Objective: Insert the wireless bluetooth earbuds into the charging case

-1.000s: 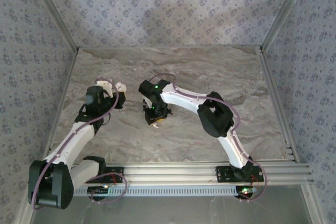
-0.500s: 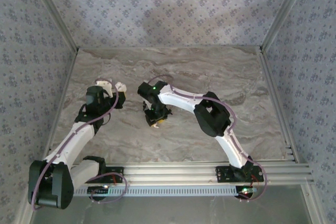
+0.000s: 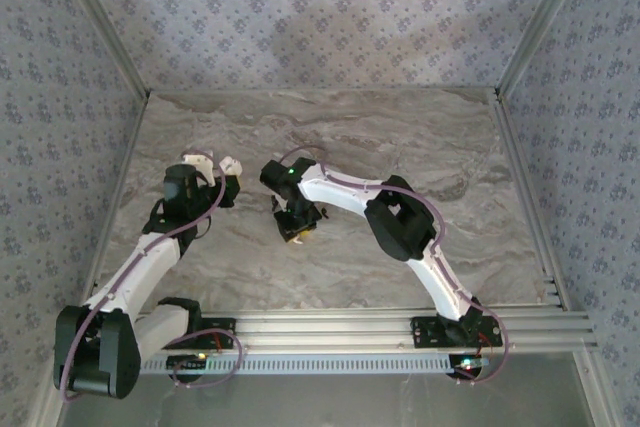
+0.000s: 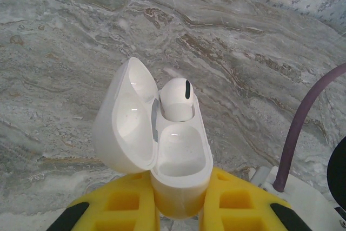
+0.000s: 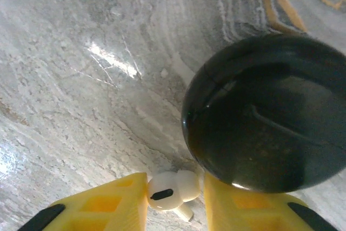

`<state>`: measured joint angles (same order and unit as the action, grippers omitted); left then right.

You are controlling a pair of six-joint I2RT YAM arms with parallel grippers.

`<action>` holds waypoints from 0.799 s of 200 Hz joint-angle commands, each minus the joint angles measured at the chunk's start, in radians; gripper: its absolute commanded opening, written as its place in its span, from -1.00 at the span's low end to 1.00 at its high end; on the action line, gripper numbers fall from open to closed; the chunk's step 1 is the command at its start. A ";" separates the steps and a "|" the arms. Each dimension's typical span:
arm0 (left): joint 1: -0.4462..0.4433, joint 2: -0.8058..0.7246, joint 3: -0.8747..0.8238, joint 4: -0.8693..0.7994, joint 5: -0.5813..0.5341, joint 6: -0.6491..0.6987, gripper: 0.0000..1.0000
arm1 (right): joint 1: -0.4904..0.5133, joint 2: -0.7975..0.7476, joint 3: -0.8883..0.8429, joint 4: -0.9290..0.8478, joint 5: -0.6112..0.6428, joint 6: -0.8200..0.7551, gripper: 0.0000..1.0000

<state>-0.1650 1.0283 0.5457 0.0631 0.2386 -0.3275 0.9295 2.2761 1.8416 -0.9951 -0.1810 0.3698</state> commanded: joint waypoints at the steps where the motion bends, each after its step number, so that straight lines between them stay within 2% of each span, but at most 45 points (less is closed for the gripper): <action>1: 0.006 -0.016 -0.007 0.037 0.020 -0.009 -0.86 | 0.012 0.028 0.009 0.009 0.018 0.013 -0.38; 43: 0.005 -0.016 -0.009 0.044 0.035 -0.006 -0.85 | 0.015 -0.012 -0.029 0.046 0.032 0.031 -0.47; 76: -0.005 -0.011 -0.025 0.096 0.065 -0.005 -0.86 | 0.007 -0.122 -0.116 0.117 0.065 0.062 -0.49; 114: -0.096 0.029 -0.041 0.235 0.066 0.001 -0.86 | -0.047 -0.382 -0.352 0.320 0.095 0.147 -0.50; 138: -0.181 0.083 -0.040 0.354 0.042 0.012 -0.86 | -0.117 -0.584 -0.531 0.491 0.106 0.197 -0.50; 160: -0.268 0.168 -0.016 0.494 0.028 0.027 -0.85 | -0.196 -0.749 -0.626 0.600 0.097 0.176 -0.50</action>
<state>-0.3576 1.1263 0.5007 0.3408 0.2760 -0.3241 0.8021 1.6779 1.2957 -0.5758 -0.1040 0.5182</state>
